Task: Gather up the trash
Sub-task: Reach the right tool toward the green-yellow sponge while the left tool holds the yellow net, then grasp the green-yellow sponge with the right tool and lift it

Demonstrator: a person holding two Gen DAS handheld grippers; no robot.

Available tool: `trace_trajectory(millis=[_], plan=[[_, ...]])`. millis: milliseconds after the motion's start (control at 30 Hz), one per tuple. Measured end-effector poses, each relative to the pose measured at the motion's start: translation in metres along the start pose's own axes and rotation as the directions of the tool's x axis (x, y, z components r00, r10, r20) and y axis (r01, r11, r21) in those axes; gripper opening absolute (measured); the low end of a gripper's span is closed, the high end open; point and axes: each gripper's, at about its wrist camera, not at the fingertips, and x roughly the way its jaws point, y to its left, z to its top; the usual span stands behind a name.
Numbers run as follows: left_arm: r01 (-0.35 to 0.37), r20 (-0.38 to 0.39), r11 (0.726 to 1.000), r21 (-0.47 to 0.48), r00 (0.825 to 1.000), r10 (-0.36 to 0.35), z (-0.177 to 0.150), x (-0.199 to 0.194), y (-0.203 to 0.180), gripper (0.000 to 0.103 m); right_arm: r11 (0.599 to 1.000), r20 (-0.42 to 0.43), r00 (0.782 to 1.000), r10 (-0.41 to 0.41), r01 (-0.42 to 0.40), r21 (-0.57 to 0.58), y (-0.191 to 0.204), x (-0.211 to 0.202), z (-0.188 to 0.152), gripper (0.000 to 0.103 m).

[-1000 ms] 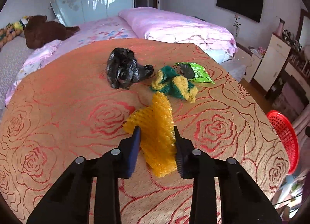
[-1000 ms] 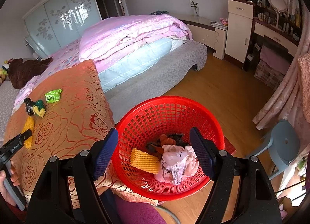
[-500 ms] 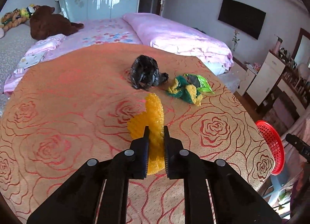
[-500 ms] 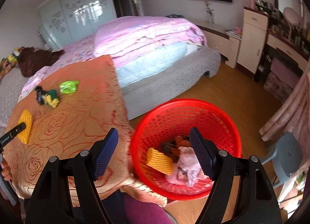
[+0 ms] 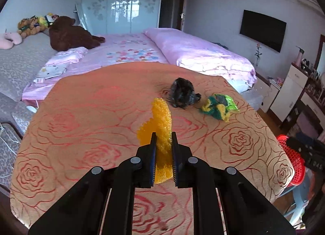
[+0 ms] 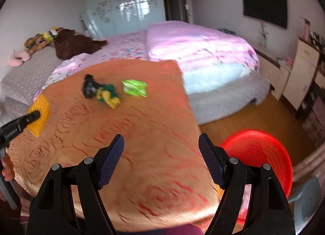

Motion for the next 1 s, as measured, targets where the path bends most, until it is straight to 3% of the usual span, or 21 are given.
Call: trace_trajectory(millis=[300,467,633,800,1000], plan=[[-0.011,-0.023,0.999,-0.032,1.0,0.01,-0.009,0.004,0.018,0.012,0.99,-0.02,0.998,0.063,-0.065,-0.126,0.059,0.038,0.038,0.073],[-0.004,-0.019,0.999,-0.051,1.0,0.003,-0.01,0.002,0.024,0.012,0.974,-0.049,0.995,0.082,-0.09,-0.208,0.089,0.072,0.058,0.066],[-0.018,-0.009,0.998,-0.057,1.0,0.017,-0.008,0.001,0.029,0.012,0.962,-0.084,0.994,0.074,-0.093,-0.256,0.103,0.106,0.07,0.062],[-0.015,-0.017,0.997,-0.069,1.0,0.014,-0.009,0.004,0.033,0.012,0.952,-0.168,0.978,0.12,-0.162,-0.26,0.105,0.135,0.073,0.059],[-0.014,-0.018,0.997,-0.073,1.0,0.013,-0.01,0.004,0.034,0.012,0.948,-0.202,0.972,0.116,-0.169,-0.269,0.109,0.148,0.071,0.049]])
